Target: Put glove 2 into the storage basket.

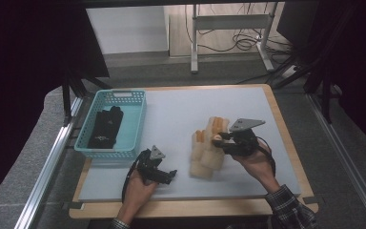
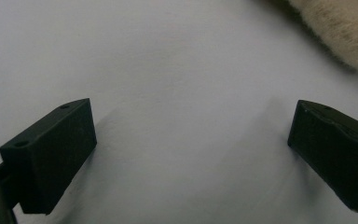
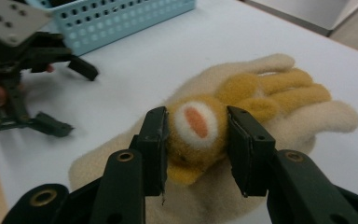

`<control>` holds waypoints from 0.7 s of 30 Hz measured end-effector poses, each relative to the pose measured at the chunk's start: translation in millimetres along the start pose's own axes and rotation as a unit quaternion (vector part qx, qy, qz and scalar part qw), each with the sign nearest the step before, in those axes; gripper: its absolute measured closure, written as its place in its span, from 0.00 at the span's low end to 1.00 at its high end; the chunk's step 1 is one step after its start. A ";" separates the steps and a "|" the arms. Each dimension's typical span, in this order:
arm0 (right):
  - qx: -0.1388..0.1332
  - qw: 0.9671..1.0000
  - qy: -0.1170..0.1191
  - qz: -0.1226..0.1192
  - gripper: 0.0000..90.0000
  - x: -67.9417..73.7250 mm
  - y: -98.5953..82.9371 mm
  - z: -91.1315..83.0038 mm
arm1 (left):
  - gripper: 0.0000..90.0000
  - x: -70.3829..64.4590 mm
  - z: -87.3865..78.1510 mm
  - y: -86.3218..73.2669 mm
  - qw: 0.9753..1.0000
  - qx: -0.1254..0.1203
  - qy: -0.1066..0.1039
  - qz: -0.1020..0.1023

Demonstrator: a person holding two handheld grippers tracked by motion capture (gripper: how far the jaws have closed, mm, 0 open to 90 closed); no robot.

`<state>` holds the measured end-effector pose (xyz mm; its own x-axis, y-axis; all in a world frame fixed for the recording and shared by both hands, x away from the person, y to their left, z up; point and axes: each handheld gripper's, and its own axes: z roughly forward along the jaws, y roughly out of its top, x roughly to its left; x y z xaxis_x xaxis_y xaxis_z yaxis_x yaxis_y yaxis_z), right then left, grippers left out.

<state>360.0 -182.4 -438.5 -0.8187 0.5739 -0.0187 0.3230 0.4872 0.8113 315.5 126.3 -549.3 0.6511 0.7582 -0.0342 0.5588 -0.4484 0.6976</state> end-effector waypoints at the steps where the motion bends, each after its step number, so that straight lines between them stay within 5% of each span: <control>1: 0.001 1.000 0.005 -0.002 0.66 3.2 0.5 2.5 | 0.01 0.0 0.0 0.0 1.000 0.000 0.000 0.000; 7: 0.020 0.999 0.027 -0.010 0.66 21.0 -0.8 26.4 | 0.01 0.0 0.0 0.0 1.000 0.000 0.000 0.000; 14: 0.051 0.998 0.015 -0.014 0.65 21.0 -13.4 54.4 | 0.01 0.0 0.0 0.0 1.000 0.000 0.000 0.001; 17: 0.070 0.997 0.015 -0.011 0.59 18.3 -21.1 65.3 | 0.01 0.1 -0.1 0.0 1.000 0.001 0.000 0.001; 21: 0.062 0.998 0.012 -0.009 0.47 17.3 -23.5 64.7 | 0.01 0.1 -0.1 0.0 1.000 0.001 0.000 0.001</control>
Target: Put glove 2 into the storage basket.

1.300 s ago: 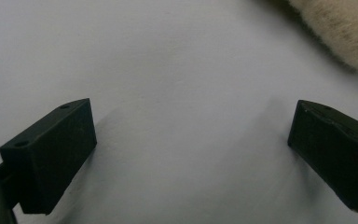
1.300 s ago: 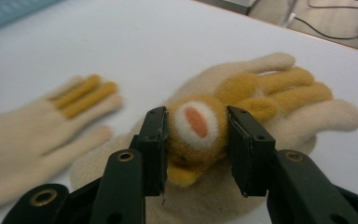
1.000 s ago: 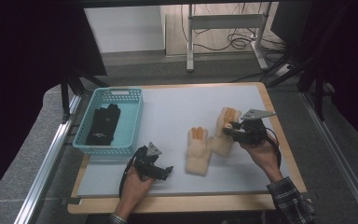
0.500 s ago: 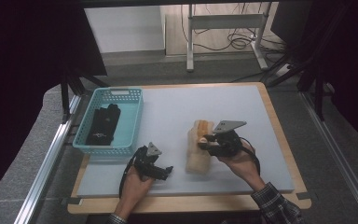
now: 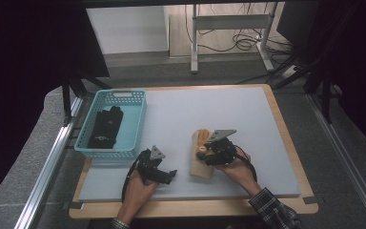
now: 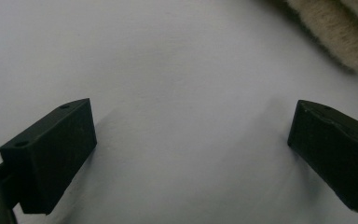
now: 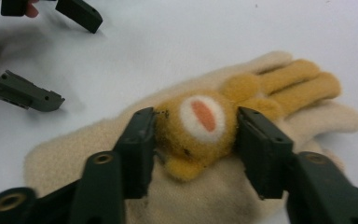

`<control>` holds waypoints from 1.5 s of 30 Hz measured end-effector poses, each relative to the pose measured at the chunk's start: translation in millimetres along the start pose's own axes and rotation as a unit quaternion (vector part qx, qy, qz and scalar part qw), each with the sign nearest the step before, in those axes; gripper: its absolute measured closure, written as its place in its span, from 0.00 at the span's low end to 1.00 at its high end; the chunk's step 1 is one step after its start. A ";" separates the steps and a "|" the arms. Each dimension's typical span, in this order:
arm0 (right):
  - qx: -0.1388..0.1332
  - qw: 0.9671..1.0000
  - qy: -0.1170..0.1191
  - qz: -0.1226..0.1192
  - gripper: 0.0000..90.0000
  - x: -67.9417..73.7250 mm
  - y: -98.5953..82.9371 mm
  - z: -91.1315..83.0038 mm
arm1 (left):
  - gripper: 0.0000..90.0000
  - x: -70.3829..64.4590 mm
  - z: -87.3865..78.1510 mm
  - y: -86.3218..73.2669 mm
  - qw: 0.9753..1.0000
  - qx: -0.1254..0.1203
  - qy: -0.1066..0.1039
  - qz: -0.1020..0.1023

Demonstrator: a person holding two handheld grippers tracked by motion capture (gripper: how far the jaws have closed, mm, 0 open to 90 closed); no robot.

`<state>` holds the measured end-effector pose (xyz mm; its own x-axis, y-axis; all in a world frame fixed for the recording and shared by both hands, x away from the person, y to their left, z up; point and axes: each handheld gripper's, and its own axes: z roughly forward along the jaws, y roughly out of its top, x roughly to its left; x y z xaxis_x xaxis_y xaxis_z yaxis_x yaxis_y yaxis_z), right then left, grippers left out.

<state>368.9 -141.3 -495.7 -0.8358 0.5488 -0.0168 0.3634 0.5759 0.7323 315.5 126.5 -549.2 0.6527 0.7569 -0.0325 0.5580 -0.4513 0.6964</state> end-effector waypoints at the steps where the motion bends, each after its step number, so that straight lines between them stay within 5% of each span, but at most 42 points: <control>1: -0.005 1.000 -0.003 0.001 0.45 -1.0 1.1 -3.5 | 0.01 -0.2 0.2 0.0 1.000 -0.002 0.000 -0.002; 9: -0.017 0.999 -0.024 0.030 0.40 -23.6 -7.4 -28.2 | 0.01 0.0 0.0 0.0 1.000 0.000 0.000 0.001; 20: 0.019 0.999 0.002 0.050 0.90 -27.0 -48.2 -27.0 | 0.01 -0.2 0.1 0.0 1.000 0.000 0.000 -0.001; 35: 0.017 0.999 0.024 0.032 0.91 0.6 -43.1 1.6 | 0.03 1.1 -2.2 -0.9 1.000 0.001 0.004 -0.009; 45: 0.011 1.000 0.020 0.001 0.85 19.5 -28.5 19.8 | 0.01 9.5 -16.8 -17.7 1.000 0.005 0.011 -0.013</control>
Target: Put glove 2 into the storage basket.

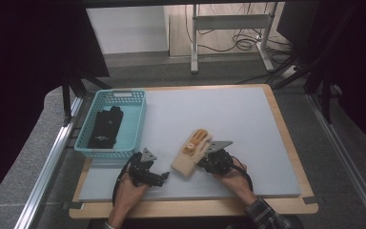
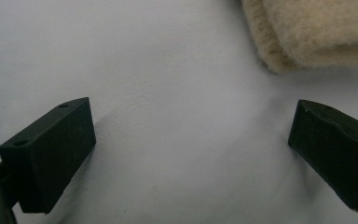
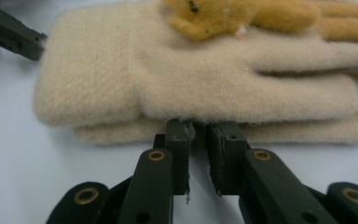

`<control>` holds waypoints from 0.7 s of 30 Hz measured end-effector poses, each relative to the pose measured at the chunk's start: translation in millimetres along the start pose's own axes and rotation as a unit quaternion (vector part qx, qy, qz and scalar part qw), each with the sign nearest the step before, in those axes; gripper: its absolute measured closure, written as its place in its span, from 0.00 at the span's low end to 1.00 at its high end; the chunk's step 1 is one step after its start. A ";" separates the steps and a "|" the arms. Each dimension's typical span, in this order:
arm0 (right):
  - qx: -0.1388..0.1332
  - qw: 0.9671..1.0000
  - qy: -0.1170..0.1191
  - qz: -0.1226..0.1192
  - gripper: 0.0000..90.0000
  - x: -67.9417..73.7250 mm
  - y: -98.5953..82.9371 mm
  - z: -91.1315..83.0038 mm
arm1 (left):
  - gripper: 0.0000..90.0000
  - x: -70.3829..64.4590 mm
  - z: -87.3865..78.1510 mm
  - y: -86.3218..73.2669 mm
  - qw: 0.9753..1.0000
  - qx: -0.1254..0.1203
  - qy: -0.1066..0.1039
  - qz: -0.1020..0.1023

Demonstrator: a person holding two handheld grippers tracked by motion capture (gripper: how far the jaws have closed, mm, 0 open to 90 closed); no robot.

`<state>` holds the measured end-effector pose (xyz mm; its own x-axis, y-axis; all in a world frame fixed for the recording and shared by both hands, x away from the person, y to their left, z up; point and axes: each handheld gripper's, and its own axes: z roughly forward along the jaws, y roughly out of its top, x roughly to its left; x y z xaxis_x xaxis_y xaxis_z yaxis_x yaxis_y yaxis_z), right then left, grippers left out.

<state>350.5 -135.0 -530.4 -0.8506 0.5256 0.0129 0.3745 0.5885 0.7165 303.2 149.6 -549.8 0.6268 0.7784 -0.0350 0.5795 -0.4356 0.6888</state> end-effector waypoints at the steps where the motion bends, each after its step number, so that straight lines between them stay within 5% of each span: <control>1: 0.000 1.000 -0.001 -0.001 0.84 0.2 0.1 -0.4 | 0.01 0.4 -0.1 0.1 1.000 0.002 -0.001 0.002; 10: -0.012 0.999 -0.047 0.003 0.56 -11.5 -8.5 -31.7 | 0.00 0.5 0.4 0.1 1.000 0.001 -0.002 -0.003; 15: -0.015 0.996 -0.087 0.023 0.35 -28.2 -20.4 -53.1 | 0.00 0.5 0.6 0.3 1.000 0.002 -0.002 -0.001; 21: -0.001 0.992 -0.122 0.041 0.23 -47.1 -44.5 -64.7 | 0.00 0.2 1.1 0.7 1.000 0.003 -0.001 -0.003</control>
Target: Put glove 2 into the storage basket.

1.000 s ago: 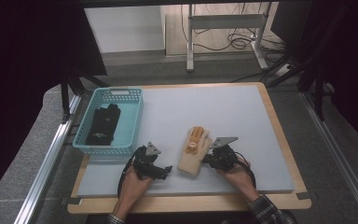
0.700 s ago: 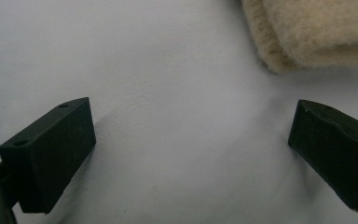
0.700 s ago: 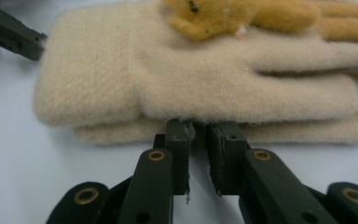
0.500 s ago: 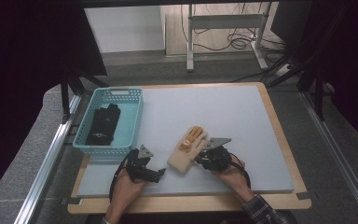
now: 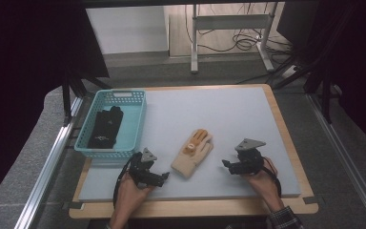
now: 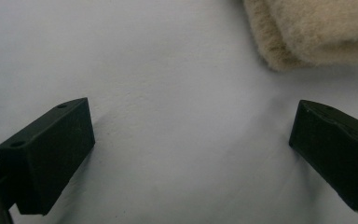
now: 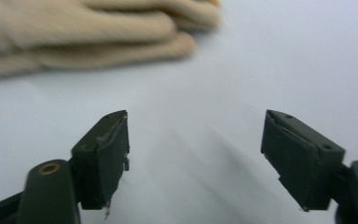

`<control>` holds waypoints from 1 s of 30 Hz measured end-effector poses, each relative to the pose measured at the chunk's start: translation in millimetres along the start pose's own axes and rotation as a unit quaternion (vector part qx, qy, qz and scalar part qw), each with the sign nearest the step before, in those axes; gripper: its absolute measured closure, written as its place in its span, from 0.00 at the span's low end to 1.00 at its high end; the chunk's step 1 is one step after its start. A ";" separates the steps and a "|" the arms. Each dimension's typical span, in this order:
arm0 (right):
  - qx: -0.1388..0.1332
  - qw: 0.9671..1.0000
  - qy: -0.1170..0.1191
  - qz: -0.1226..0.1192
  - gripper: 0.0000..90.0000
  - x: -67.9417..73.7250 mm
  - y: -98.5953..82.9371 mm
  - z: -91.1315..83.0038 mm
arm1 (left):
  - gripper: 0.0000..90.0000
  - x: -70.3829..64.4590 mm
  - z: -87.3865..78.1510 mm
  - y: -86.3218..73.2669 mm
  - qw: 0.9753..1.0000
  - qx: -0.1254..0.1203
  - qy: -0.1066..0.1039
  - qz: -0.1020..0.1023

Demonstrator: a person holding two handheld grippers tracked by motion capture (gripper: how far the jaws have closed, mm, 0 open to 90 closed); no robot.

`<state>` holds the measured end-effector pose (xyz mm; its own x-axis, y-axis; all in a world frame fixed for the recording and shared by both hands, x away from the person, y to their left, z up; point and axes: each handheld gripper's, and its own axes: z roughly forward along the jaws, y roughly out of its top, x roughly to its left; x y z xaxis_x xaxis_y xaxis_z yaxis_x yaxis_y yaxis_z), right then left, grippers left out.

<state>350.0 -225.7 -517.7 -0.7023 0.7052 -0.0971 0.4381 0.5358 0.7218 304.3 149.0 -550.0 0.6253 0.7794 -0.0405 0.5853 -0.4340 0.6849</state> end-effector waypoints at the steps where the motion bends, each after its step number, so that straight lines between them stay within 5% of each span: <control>1: 0.002 1.000 -0.003 0.002 0.22 -2.5 -2.4 -0.4 | 0.00 -0.8 0.4 0.2 1.000 0.000 0.001 -0.003; 10: 0.009 0.999 -0.032 0.032 0.16 -21.8 -24.3 -7.1 | 0.00 -0.6 0.8 0.1 1.000 -0.003 0.002 -0.004; 14: 0.001 0.998 -0.015 0.062 0.16 -28.7 -28.3 -6.7 | 0.00 -1.1 0.8 -0.1 1.000 -0.003 0.002 -0.006; 26: 0.001 0.998 -0.023 0.054 0.16 -26.7 -28.6 -5.6 | 0.01 -0.4 -1.2 0.6 1.000 0.000 -0.002 -0.003; 30: 0.001 0.998 -0.023 0.053 0.16 -26.6 -28.7 -5.6 | 0.02 -0.9 -4.2 2.6 1.000 0.002 -0.018 -0.004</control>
<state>353.0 -262.5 -532.0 -0.6247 0.7792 -0.0515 0.5105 0.4574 0.7281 303.0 149.1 -545.2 0.6389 0.7660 -0.0717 0.5921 -0.4301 0.6815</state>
